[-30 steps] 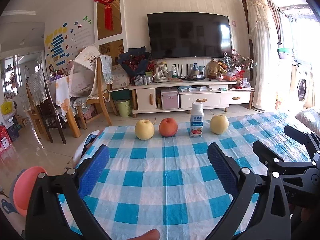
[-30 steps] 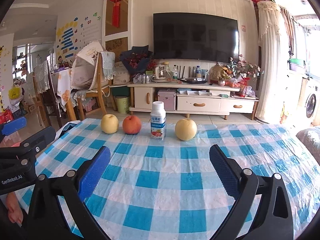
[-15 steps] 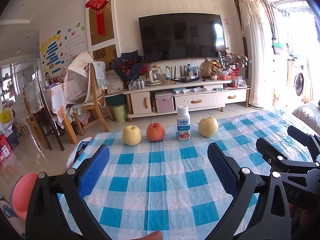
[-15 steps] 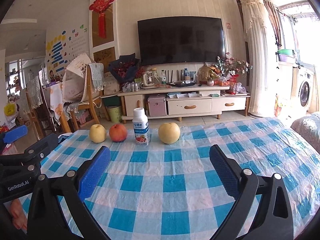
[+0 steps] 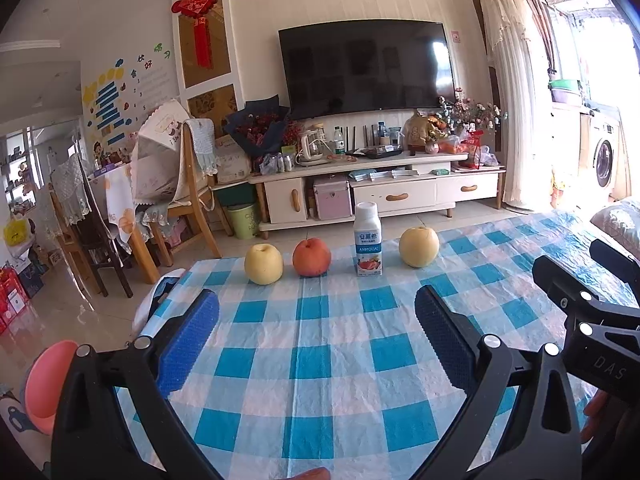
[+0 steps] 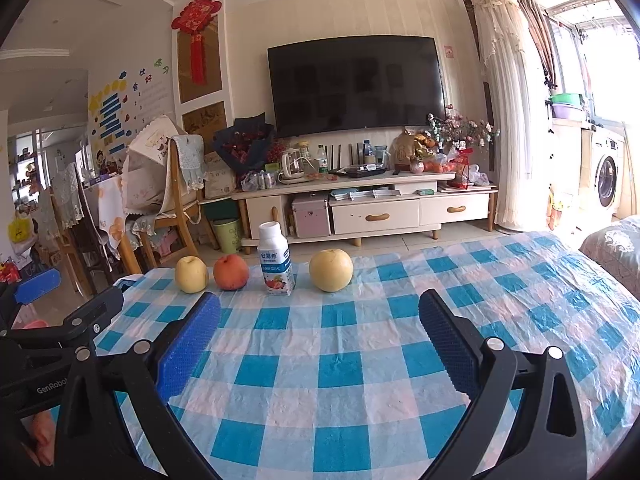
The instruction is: Collect trash
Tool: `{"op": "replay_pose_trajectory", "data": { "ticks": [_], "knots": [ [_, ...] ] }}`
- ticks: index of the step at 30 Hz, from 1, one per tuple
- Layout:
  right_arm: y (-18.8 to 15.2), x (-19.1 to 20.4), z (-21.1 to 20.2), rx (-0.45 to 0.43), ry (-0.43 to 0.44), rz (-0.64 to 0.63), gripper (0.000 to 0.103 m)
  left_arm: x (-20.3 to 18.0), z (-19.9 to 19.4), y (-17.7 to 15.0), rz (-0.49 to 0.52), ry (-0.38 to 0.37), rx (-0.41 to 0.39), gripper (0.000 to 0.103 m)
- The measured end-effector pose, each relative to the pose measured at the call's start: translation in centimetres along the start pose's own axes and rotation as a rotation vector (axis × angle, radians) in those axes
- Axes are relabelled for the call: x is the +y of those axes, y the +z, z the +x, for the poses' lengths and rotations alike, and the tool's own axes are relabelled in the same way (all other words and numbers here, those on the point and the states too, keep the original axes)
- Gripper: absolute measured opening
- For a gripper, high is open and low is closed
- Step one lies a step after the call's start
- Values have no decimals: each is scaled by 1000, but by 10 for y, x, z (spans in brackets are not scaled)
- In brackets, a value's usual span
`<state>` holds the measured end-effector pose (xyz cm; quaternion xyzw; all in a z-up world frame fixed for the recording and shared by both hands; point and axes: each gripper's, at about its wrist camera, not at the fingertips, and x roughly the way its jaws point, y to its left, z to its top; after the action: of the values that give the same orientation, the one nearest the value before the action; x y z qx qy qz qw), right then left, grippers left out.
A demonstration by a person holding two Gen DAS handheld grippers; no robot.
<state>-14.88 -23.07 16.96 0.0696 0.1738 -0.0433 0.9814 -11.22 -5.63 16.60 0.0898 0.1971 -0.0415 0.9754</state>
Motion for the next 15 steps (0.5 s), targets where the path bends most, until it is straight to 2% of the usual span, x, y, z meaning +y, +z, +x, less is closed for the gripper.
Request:
{"op": "replay_pose_trajectory", "data": {
  "ticks": [15],
  "knots": [
    [-12, 12, 20, 60, 15, -43, 98, 12, 25, -15, -28, 5, 35, 99]
  ]
}}
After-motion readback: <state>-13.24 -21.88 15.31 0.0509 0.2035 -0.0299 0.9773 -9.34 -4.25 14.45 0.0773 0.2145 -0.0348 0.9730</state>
